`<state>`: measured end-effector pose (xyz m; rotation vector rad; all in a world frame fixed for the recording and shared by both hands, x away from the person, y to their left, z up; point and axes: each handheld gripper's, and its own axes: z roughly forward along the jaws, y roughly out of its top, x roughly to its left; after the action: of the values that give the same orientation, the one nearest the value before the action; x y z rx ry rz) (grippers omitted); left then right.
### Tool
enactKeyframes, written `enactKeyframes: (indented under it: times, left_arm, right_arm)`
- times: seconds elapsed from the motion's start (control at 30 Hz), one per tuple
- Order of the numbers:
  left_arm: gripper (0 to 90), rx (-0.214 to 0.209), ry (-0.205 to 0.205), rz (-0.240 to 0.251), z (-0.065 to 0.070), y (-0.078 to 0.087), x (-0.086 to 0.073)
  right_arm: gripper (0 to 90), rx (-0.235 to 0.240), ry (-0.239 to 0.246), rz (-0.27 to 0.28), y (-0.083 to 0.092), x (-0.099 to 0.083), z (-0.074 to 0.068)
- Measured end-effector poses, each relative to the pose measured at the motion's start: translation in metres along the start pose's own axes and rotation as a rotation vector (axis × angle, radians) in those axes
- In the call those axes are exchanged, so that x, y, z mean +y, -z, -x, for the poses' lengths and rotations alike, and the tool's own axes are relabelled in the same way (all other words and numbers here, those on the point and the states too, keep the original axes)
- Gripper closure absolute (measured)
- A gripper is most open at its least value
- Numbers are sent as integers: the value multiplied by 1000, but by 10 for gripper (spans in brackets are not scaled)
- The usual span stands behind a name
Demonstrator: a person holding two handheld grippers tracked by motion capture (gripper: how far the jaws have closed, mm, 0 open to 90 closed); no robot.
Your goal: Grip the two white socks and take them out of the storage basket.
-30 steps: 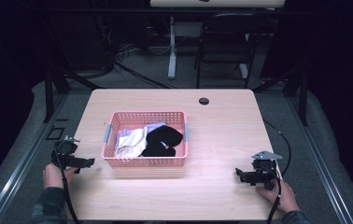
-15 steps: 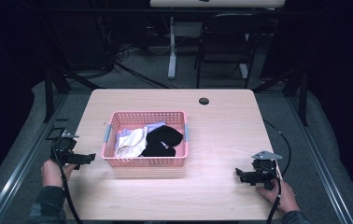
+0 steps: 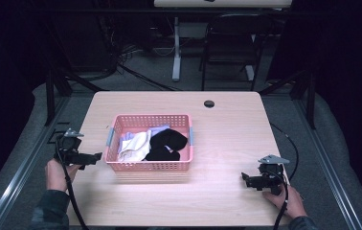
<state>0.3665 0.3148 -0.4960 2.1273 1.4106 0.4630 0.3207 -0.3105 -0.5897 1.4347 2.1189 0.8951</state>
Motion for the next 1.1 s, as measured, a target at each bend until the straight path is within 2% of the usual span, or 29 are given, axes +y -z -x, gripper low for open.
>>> enactKeyframes:
  times: [0.33,0.4,0.6,0.9,1.1]
  left_arm:
    - [1,-17,-34,16,8,2,15]
    - [1,-30,-29,14,10,3,18]
    - [1,-37,-61,26,16,7,30]
    - [1,-57,-82,8,22,4,45]
    - [2,-79,-99,-3,29,-3,58]
  right_arm:
    - [0,0,0,0,0,0,0]
    - [0,0,0,0,0,0,0]
    - [0,0,0,0,0,0,0]
    - [0,0,0,0,0,0,0]
    - [0,0,0,0,0,0,0]
